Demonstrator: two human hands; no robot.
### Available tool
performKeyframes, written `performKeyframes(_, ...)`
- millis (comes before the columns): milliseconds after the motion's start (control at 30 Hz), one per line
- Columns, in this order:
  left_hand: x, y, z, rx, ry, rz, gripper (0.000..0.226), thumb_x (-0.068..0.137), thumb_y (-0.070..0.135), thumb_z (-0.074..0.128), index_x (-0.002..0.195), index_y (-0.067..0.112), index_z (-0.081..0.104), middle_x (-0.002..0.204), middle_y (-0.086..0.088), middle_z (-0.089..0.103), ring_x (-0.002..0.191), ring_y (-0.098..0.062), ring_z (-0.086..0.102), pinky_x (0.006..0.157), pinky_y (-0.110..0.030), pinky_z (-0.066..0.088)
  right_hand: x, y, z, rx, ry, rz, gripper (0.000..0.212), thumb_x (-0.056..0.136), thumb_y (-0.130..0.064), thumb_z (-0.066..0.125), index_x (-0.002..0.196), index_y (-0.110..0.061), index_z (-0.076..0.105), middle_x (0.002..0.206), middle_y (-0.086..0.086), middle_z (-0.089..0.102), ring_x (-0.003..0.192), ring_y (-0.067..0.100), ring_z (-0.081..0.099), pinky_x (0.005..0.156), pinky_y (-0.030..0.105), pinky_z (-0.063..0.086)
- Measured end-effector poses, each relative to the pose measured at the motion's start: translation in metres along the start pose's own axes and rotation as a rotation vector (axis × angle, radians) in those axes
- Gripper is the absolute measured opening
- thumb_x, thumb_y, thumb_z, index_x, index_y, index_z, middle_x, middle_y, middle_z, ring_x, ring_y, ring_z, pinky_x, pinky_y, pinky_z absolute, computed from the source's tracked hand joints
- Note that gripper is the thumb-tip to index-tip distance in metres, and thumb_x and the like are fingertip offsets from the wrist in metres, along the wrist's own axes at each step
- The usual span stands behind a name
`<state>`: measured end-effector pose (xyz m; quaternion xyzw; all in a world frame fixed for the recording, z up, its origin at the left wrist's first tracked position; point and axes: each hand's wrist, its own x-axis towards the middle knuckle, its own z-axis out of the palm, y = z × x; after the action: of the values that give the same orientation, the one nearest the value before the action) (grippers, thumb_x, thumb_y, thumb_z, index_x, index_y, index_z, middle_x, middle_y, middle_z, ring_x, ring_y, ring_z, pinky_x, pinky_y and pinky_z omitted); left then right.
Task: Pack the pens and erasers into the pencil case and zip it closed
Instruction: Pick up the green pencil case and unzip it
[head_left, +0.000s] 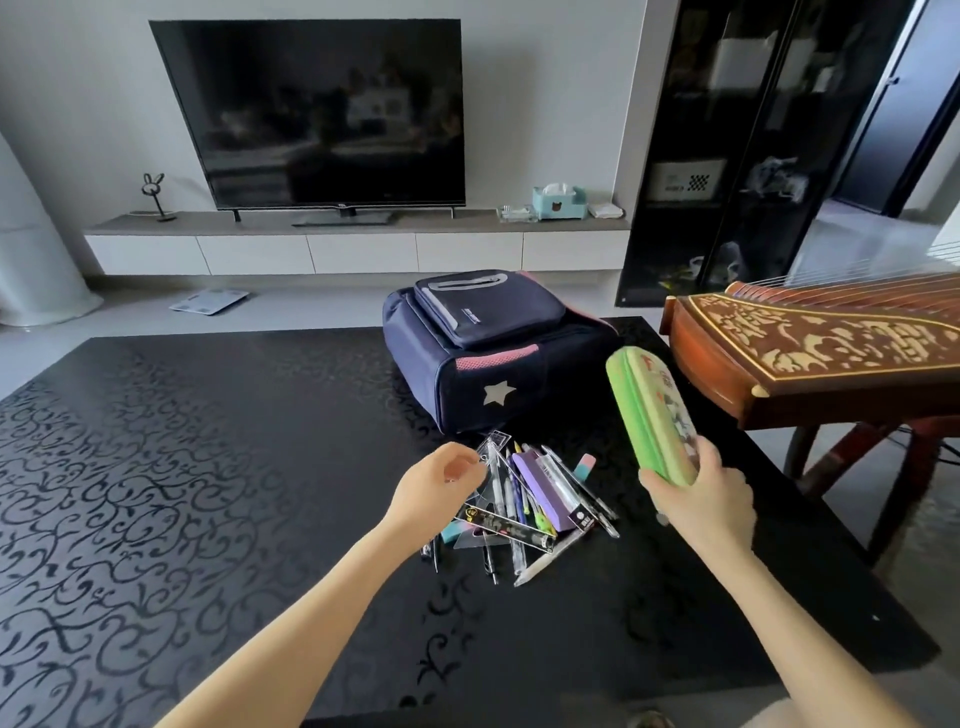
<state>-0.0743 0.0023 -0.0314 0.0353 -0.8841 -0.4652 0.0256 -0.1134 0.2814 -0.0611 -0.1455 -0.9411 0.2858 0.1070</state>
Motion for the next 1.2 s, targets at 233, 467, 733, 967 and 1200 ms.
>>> performKeyframes(233,-0.006,0.02,0.009,-0.746,-0.221,-0.196,0.093,0.057,0.063,0.073,0.136,0.036,0.031,0.127,0.003,0.058,0.109,-0.019,0.061,0.09,-0.044,0.051,-0.1,-0.089,-0.004,0.761,-0.606,-0.173,0.038,0.076,-0.033,0.072,0.105,-0.051,0.055,0.099,-0.019,0.066,0.088,-0.004,0.063,0.075,0.014,0.049)
performKeyframes(467,-0.03,-0.011,-0.013,-0.806,-0.046,-0.19,0.084,0.058,0.048,0.079,0.129,0.043,0.035,0.119,0.0,0.06,0.098,-0.021,0.066,0.081,-0.049,0.055,-0.154,-0.095,0.01,0.869,-0.838,-0.205,0.052,0.074,-0.042,0.07,0.121,-0.048,0.049,0.108,-0.017,0.066,0.098,-0.002,0.062,0.081,0.022,0.052)
performKeyframes(733,-0.067,-0.029,-0.013,-0.893,0.428,-0.345,0.102,0.06,0.05,0.08,0.139,0.046,0.016,0.118,0.007,0.057,0.102,-0.017,0.061,0.093,-0.044,0.049,-0.189,-0.104,0.029,0.85,-0.485,0.108,0.024,0.088,-0.042,0.057,0.081,-0.02,0.061,0.084,0.002,0.068,0.074,0.017,0.067,0.064,0.04,0.06)
performKeyframes(967,-0.077,-0.034,-0.03,-0.941,0.517,-0.363,0.101,0.057,0.056,0.077,0.138,0.046,0.018,0.122,0.007,0.056,0.105,-0.017,0.059,0.096,-0.045,0.047,-0.213,-0.104,0.049,0.49,-0.107,-0.429,0.045,0.09,-0.046,0.048,0.102,-0.007,0.066,0.08,0.0,0.064,0.067,0.013,0.062,0.066,0.021,0.051)
performKeyframes(1200,-0.082,-0.04,-0.043,-0.824,0.397,-0.435,0.084,0.059,0.051,0.078,0.13,0.035,0.035,0.114,0.0,0.061,0.097,-0.021,0.063,0.082,-0.044,0.054,-0.221,-0.103,0.041,0.089,0.188,-0.896,0.012,0.081,-0.008,0.069,0.072,-0.008,0.062,0.064,0.001,0.053,0.054,0.017,0.052,0.044,0.024,0.041)
